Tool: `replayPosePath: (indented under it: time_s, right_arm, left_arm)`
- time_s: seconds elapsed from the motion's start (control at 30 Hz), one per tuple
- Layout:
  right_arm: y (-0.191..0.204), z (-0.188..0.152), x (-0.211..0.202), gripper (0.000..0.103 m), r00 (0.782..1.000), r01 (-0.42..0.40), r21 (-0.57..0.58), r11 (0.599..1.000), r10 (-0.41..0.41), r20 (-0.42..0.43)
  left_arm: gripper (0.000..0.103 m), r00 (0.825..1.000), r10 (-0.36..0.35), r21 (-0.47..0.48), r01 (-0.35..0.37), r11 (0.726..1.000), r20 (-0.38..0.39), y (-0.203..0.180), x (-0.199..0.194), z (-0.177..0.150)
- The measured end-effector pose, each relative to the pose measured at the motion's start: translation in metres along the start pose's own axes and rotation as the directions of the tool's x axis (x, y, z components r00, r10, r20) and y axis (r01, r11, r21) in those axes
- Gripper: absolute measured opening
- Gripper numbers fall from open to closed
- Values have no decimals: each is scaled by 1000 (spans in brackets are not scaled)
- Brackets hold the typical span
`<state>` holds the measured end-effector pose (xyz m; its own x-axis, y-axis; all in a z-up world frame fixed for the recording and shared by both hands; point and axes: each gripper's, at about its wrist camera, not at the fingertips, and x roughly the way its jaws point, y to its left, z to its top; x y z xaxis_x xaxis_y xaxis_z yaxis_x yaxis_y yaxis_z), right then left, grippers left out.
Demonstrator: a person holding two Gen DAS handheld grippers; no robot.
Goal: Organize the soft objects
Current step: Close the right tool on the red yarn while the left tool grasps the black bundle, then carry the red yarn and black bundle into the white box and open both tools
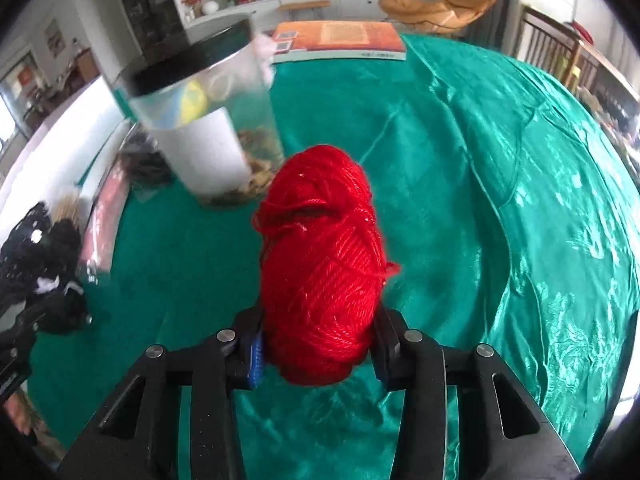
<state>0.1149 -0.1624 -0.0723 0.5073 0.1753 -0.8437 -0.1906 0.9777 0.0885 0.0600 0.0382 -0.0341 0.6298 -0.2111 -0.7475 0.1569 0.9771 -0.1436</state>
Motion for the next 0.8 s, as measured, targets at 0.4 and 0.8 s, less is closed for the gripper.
replayPosePath:
  time_s: [0.4,0.8]
  right_arm:
    - [16,61,-95,44,957,-1,-8,1000,3,289]
    - [226,42,-153,45,894,-305,-390,869,402,196]
  left_arm:
    - [39,986,-95,-175,119,977,139,53,-81,30]
    - [39,964,251,-368,-202,908,91,203,-169,-40]
